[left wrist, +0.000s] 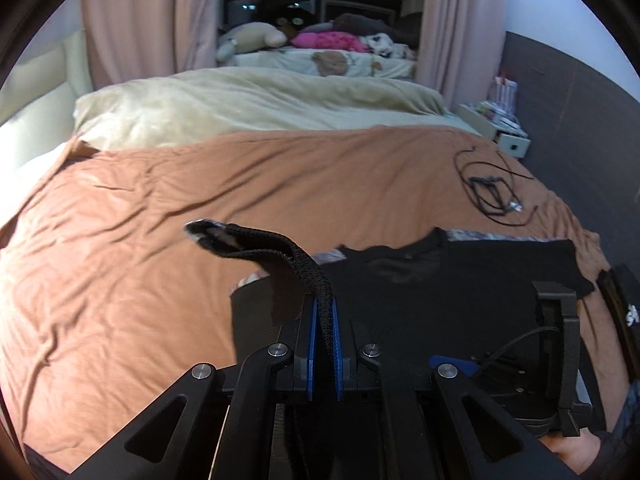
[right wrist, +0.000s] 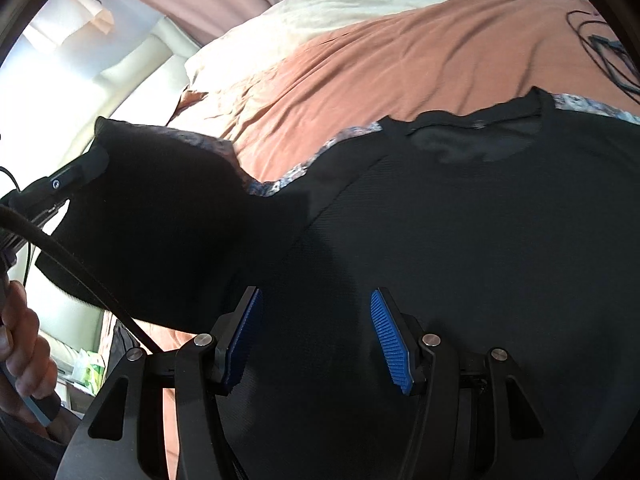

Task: Fold small clothes
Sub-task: 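Lift the gripped side and fold it over toward the shirt's center, then open, then withdraw both open grippers and move them to the shirt's other side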

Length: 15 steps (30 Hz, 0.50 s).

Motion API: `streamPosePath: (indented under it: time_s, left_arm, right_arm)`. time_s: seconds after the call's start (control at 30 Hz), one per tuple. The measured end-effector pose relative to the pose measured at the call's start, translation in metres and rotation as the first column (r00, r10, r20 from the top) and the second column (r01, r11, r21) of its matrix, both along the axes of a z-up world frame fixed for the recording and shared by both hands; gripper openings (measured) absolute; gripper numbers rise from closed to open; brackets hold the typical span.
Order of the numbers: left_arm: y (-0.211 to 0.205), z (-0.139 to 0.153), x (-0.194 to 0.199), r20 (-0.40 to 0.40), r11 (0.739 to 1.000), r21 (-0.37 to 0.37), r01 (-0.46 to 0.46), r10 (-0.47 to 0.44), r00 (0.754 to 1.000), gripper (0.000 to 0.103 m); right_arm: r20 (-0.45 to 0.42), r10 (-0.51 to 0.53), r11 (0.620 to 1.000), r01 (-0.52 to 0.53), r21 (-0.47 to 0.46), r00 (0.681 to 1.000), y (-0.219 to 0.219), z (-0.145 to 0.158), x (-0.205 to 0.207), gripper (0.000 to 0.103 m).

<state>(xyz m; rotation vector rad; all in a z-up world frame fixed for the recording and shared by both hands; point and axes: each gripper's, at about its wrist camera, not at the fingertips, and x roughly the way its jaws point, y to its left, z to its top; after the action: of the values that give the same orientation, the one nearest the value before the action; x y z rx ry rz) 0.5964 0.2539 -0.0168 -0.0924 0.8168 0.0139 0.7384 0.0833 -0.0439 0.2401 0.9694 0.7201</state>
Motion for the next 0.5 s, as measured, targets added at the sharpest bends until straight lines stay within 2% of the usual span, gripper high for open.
streamPosePath:
  time_s: [0.1,0.17,0.23,0.37,0.5]
  left_arm:
    - [-0.02,-0.009,0.002,-0.017,0.998,-0.027,0.062,-0.062,0.998,0.008]
    - [-0.032,-0.016,0.003,-0.042,0.996,0.009,0.089,-0.088,0.995,0.028]
    - [-0.035,-0.022,0.001,-0.045,0.995,-0.004,0.104,-0.104,0.994,0.04]
    - [-0.021,-0.033,-0.006,-0.055,0.998,-0.015,0.068,-0.069,0.996,0.042]
    - [0.001,-0.052,-0.013,-0.088,1.0,-0.012,-0.006,0.004,0.996,0.042]
  right_arm:
    - [-0.006,-0.026,1.0,0.026,-0.006,1.0,-0.014,-0.002,-0.001,0.054]
    - [-0.015,-0.044,0.999,0.044,-0.011,0.999,-0.025,-0.005,0.0,0.054]
    - [-0.021,-0.061,0.998,0.061,-0.023,0.998,-0.033,-0.006,0.001,0.054]
    - [-0.045,-0.089,0.996,0.087,-0.034,0.995,-0.046,-0.012,0.004,0.054]
    - [-0.048,-0.1,0.994,0.098,-0.045,0.994,-0.045,-0.014,0.009,0.054]
